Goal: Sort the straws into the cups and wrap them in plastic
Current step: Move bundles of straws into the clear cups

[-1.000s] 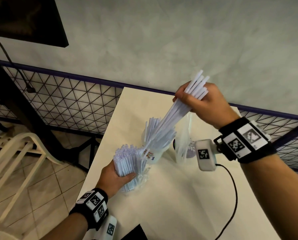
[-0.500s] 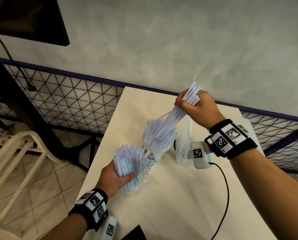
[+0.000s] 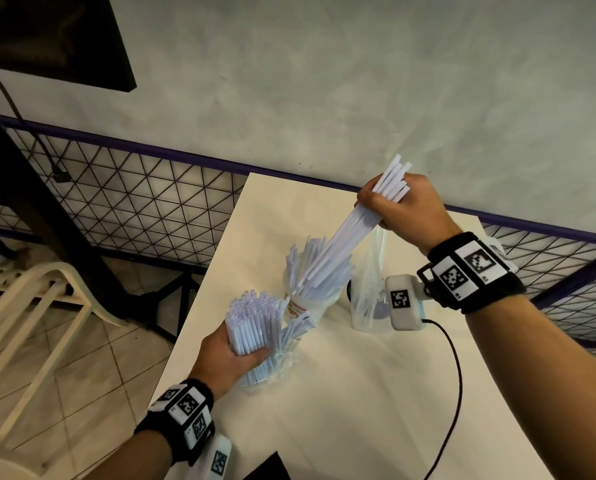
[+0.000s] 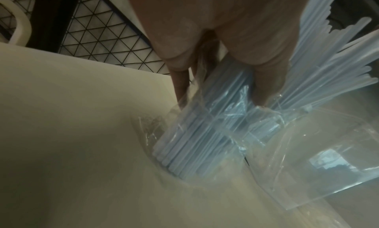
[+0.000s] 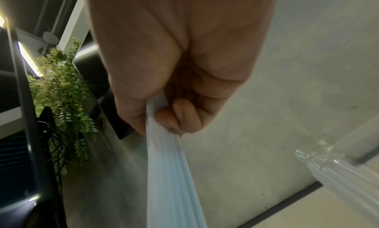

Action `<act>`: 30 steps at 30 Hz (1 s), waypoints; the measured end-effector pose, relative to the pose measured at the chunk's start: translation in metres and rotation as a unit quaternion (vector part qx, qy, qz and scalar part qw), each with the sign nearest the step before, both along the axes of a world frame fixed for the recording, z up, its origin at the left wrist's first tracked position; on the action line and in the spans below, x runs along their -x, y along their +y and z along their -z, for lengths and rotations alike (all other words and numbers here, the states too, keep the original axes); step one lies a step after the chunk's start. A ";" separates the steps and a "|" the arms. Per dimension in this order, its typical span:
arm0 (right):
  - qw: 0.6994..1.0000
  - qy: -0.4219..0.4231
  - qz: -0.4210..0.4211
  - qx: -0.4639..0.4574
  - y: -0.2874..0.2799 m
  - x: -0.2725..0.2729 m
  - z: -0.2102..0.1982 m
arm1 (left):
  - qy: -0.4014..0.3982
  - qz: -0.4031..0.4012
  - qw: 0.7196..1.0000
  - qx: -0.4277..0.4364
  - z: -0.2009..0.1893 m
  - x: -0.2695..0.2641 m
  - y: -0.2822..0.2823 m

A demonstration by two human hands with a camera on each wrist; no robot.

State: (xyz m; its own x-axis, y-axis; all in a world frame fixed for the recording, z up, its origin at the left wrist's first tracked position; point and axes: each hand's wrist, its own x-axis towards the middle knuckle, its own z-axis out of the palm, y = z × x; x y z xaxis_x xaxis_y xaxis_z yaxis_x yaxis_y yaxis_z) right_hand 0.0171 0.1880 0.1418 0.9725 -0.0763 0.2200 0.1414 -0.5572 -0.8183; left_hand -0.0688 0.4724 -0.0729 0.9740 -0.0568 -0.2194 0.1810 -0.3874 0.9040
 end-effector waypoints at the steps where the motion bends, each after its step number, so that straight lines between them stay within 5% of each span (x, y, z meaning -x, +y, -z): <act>1: 1.000 0.008 0.012 0.001 -0.001 -0.002 0.004 | -0.001 -0.001 1.000 0.000 -0.001 0.000 0.000; 20: 0.996 0.035 0.075 -0.027 -0.017 -0.007 0.020 | -0.002 -0.006 1.000 0.002 -0.003 0.002 -0.002; 30: 0.984 0.126 -0.005 0.128 0.003 0.001 0.057 | 0.000 -0.002 1.000 0.005 -0.004 0.003 -0.002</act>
State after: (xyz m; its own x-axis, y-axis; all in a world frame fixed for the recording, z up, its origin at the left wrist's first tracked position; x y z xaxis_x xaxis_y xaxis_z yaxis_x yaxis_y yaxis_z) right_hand 0.0158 0.1909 0.0848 0.9991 -0.0403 -0.0166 -0.0412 -0.7492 -0.6610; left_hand -0.0720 0.4706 -0.0690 0.9743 -0.0540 -0.2187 0.1827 -0.3782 0.9075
